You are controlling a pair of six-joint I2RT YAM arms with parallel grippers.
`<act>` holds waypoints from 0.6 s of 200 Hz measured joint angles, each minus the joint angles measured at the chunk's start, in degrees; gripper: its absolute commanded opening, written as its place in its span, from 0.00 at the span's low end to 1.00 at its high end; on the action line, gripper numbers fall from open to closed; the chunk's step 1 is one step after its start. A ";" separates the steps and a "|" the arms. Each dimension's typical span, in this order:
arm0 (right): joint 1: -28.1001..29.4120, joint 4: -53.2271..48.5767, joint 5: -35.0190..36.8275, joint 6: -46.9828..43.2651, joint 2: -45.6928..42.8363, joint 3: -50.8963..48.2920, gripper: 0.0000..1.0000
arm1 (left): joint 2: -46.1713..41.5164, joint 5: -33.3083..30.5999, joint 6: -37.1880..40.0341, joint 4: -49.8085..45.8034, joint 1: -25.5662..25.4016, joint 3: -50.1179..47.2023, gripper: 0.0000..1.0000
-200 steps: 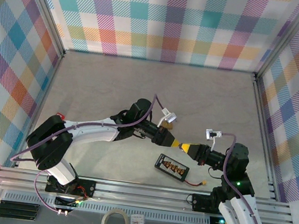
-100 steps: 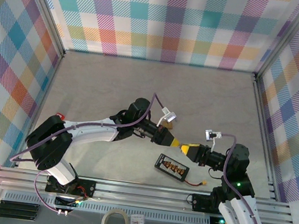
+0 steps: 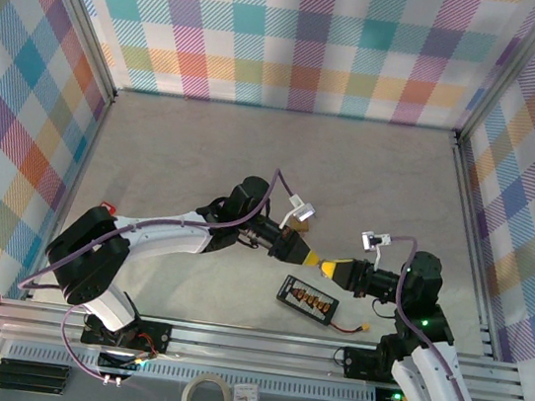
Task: Unlock with the key
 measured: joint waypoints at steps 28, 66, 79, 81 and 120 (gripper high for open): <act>-0.02 0.20 -0.52 0.02 0.00 0.00 0.18 | 0.15 0.72 0.37 0.00 -0.02 0.00 0.00; -0.02 0.50 -0.61 0.24 0.00 0.00 0.17 | 0.94 1.73 0.55 0.02 -0.04 0.02 0.00; -0.02 0.66 -0.79 0.83 0.02 0.00 0.14 | 1.42 2.27 0.57 0.22 -0.07 0.09 0.00; -0.02 0.63 -0.79 1.03 0.09 0.00 0.14 | 1.46 2.36 0.57 0.24 -0.07 0.09 0.00; -0.02 0.85 -1.75 1.55 0.96 0.00 0.11 | 2.05 3.63 0.57 0.20 -0.02 0.46 0.00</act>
